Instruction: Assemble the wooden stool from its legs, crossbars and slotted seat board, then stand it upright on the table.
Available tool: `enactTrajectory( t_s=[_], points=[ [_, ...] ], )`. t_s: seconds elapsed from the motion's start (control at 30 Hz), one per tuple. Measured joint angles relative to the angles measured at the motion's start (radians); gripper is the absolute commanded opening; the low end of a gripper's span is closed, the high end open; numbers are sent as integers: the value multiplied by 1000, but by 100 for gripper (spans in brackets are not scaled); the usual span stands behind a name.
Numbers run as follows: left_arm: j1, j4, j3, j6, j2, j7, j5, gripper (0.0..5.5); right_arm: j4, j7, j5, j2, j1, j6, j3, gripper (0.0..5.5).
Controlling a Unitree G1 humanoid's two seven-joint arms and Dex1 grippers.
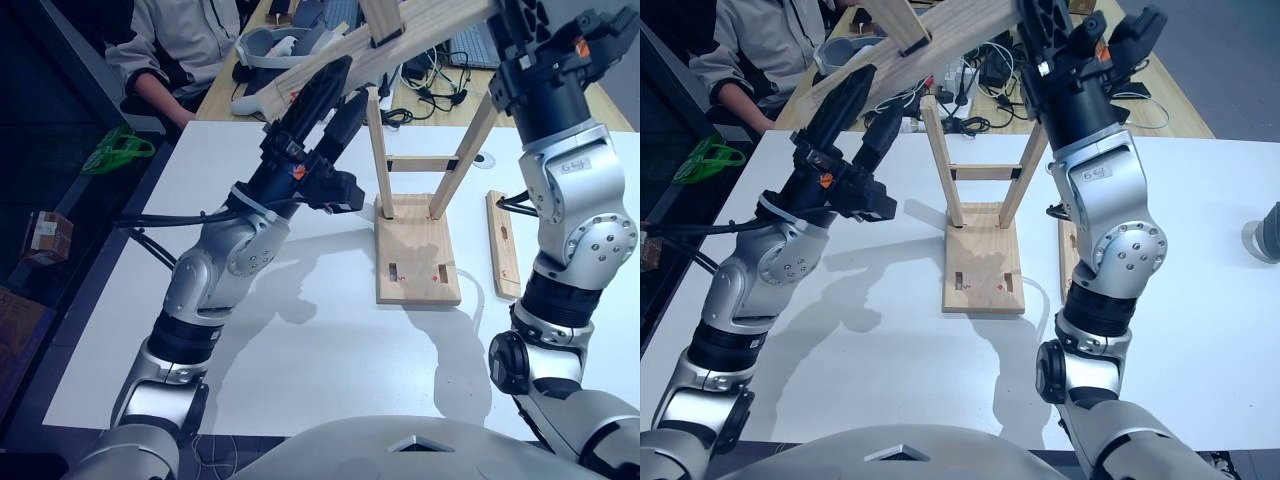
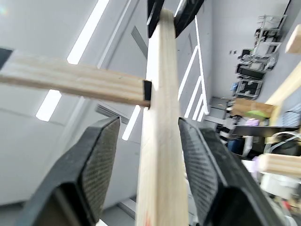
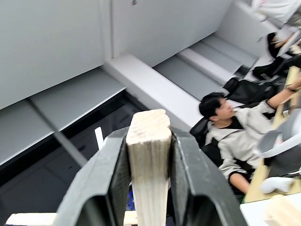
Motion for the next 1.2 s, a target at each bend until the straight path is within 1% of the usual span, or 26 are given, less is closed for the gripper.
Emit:
enactTrajectory(
  t_s=[0.1, 0.17, 0.23, 0.3, 0.37, 0.43, 0.53, 0.67, 0.7, 0.77, 0.87, 0.93, 1.0, 1.13, 1.2],
  points=[
    [80, -5, 31, 42, -20, -81, -154, 227, 29, -31, -72, -1, -7, -38, -22, 100],
    [185, -4, 75, 101, -40, -139, -292, 227, 48, -49, -103, -4, -25, -63, -51, 100],
    [273, -28, 138, 176, -71, -185, -435, 227, 36, -67, -100, -19, -26, -63, -70, 100],
    [310, -55, 190, 259, -104, -208, -546, 227, -23, -83, -35, -51, -19, -35, -91, 100],
    [306, -75, 254, 359, -154, -200, -641, 227, -123, -116, 112, -139, 25, 29, -116, 100],
    [294, -86, 292, 424, -186, -180, -685, 227, -175, -138, 231, -222, 73, 71, -143, 100],
    [278, -117, 355, 527, -240, -126, -736, 227, -266, -176, 409, -386, 211, 135, -181, 100],
    [268, -137, 413, 619, -272, -75, -774, 227, -397, -239, 443, -505, 420, 151, -194, 100],
    [268, -141, 434, 636, -275, -62, -783, 227, -429, -251, 435, -525, 454, 153, -191, 100],
    [267, -147, 477, 679, -291, -32, -806, 227, -484, -304, 336, -573, 510, 153, -186, 100],
    [265, -153, 496, 765, -337, -16, -866, 227, -561, -321, 58, -632, 607, 171, -167, 100],
    [274, -155, 493, 817, -354, -17, -898, 227, -610, -297, -99, -637, 696, 179, -132, 100],
    [288, -166, 494, 841, -354, -21, -906, 227, -640, -261, -192, -622, 764, 161, -116, 100],
    [297, -174, 497, 857, -349, -28, -928, 227, -655, -193, -273, -584, 876, 108, -114, 100],
    [297, -174, 499, 861, -344, -32, -929, 227, -656, -166, -284, -582, 896, 91, -118, 100]
  ],
)
